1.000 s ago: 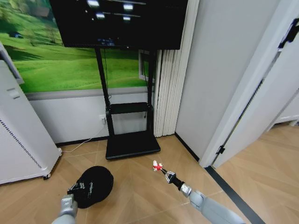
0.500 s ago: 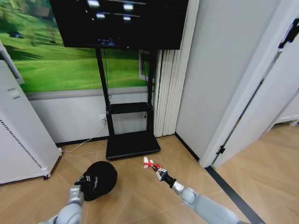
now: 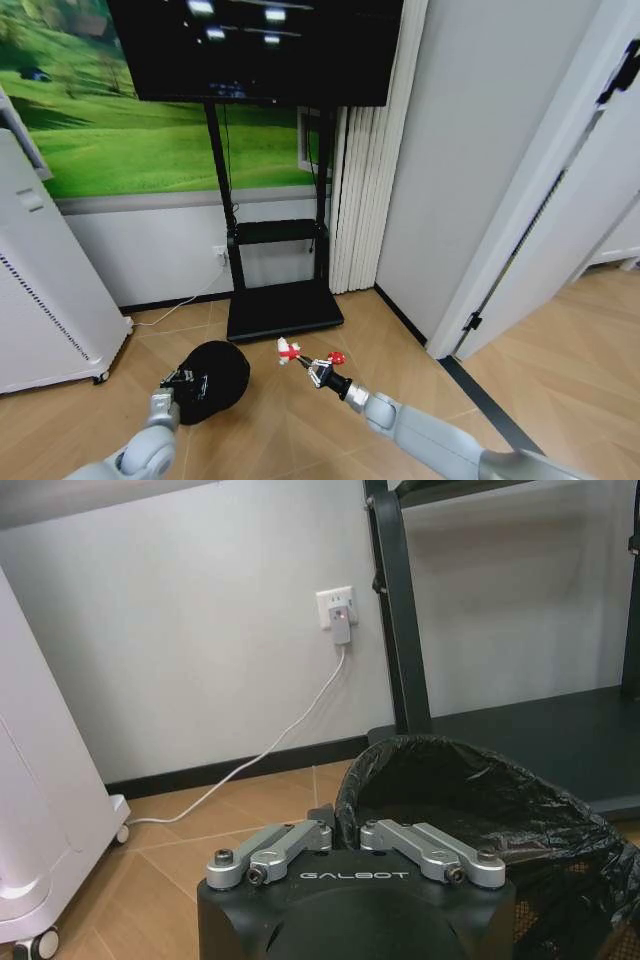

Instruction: Pick up the trash bin and place the garbage on the floor into it.

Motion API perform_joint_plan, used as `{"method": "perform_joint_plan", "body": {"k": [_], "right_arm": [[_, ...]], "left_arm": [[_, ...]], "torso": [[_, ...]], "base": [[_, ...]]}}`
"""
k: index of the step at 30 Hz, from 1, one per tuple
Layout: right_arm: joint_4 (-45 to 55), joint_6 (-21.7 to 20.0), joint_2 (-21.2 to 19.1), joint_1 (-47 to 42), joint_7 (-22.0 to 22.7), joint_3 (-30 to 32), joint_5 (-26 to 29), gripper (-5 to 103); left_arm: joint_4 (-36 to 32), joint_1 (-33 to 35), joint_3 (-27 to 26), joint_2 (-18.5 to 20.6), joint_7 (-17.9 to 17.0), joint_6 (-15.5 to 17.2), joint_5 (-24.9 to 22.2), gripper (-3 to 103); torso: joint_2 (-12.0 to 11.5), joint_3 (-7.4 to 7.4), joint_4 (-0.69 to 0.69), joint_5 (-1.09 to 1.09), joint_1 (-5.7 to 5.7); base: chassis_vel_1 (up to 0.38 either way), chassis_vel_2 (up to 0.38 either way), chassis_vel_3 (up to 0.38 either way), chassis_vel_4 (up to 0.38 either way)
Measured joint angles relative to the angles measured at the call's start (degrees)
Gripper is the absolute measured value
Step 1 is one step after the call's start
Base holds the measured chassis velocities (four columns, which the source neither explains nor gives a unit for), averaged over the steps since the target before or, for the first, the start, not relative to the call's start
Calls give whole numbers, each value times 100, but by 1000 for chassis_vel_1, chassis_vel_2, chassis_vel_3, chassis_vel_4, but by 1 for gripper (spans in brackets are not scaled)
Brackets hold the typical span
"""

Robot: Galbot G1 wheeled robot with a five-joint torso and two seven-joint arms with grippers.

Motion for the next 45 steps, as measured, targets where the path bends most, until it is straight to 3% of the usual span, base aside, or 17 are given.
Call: {"method": "perform_joint_plan", "body": {"k": [6, 8, 14, 23, 32, 37, 39, 45], "right_arm": [[-133, -3, 424, 221, -10, -311, 188, 4], [-539, -5, 914, 277, -32, -427, 237, 4], [-985, -5, 1279, 259, -27, -500, 275, 4], [-1298, -5, 1501, 163, 48, -555, 245, 4], [-1463, -5, 1539, 60, 209, -538, 93, 1], [-1468, -6, 1524, -5, 428, -524, -34, 24], [-1471, -7, 1524, -12, 442, -525, -37, 24], [-1414, -10, 1492, -73, 586, -525, -70, 51]], "left_arm": [[87, -249, 258, -99, -15, 20, -46, 7], [185, -532, 655, -177, -19, 25, -55, 7], [291, -973, 1120, -324, -74, 30, -101, 7], [363, -1414, 1518, -483, -103, 35, -148, 7], [282, -1353, 1540, -550, -127, 40, -115, 7], [216, -1172, 1408, -541, -121, 38, -50, 7], [208, -1154, 1385, -537, -115, 38, -42, 7], [176, -1063, 1245, -557, -108, 31, -18, 7]], "torso": [[0, 0, -1, -2, 0], [0, 0, 0, 0, 0], [0, 0, -1, -1, 0], [0, 0, -1, 0, 0], [0, 0, -1, 0, 0], [0, 0, -1, -1, 0], [0, 0, -1, 0, 0], [0, 0, -1, 0, 0]], "base": [[0, 0, 0, 0], [0, 0, 0, 0], [0, 0, 0, 0], [0, 0, 0, 0], [0, 0, 0, 0], [0, 0, 0, 0], [0, 0, 0, 0], [0, 0, 0, 0]]}}
